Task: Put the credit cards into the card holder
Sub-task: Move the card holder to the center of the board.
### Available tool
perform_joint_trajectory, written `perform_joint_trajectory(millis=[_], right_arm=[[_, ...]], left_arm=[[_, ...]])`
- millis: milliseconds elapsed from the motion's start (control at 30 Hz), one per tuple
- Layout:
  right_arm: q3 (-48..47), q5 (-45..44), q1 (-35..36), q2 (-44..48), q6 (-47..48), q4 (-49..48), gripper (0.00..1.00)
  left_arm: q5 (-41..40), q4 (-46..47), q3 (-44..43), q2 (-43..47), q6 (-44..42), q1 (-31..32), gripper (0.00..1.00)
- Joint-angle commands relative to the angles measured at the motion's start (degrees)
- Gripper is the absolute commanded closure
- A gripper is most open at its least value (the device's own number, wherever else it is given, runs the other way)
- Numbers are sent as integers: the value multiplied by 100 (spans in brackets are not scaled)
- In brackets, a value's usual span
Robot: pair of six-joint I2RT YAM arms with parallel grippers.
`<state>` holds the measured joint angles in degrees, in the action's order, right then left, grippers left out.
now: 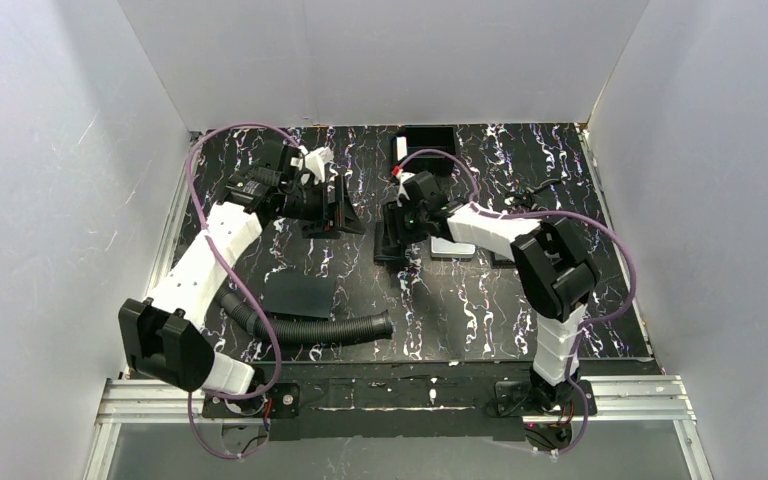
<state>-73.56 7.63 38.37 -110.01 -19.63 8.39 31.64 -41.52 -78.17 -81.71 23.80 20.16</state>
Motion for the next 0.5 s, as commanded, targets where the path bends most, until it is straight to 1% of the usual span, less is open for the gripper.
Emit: perform_joint_trajectory(millis=[0, 100, 233, 467], right_arm=[[-452, 198, 462, -723, -83, 256, 42], [-961, 186, 710, -1141, -265, 163, 42], [-1806, 211, 1170, -1883, -883, -414, 41], [-2592, 361, 1526, -2527, -1634, -980, 38]], left_arm=[[-633, -380, -200, 516, -160, 6, 29], [-907, -458, -274, 685, -144, 5, 27], [-1274, -543, -385, 1095, -99, 7, 24], [-1963, -672, -510, 1755, -111, 7, 19]])
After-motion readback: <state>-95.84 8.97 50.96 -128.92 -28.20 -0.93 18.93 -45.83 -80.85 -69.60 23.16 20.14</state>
